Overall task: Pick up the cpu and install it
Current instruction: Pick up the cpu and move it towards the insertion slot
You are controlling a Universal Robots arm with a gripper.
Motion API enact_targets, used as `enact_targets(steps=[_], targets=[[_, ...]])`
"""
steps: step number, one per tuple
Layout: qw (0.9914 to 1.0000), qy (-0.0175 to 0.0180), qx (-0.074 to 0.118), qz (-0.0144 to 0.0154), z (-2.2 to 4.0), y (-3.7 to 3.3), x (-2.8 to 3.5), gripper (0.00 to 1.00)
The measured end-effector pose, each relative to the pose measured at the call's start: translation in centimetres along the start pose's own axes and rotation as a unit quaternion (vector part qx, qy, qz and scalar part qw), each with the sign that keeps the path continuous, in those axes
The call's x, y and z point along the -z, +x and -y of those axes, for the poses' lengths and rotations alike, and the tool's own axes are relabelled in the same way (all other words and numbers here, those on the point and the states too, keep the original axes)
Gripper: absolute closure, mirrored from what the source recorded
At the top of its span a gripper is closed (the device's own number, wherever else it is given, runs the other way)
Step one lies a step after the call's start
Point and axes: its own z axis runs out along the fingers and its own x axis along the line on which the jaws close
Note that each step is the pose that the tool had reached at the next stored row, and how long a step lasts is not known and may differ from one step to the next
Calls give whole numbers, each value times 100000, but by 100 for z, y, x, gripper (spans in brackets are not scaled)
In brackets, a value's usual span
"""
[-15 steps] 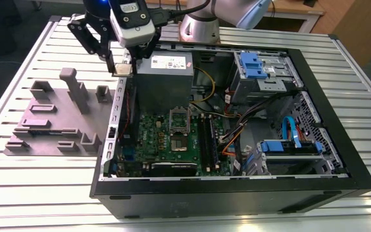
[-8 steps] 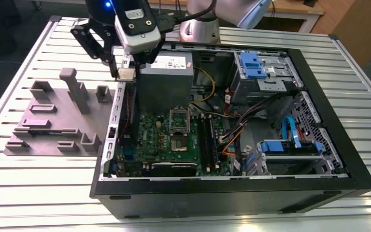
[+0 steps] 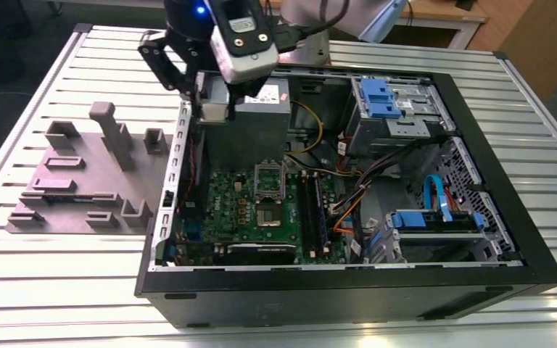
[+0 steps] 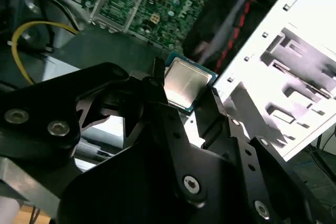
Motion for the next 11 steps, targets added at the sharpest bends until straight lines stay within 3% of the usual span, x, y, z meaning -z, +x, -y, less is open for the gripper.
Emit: enact_targets(steps=[11], targets=[[100000,-1,4,-1,-13,-452,-11,53]])
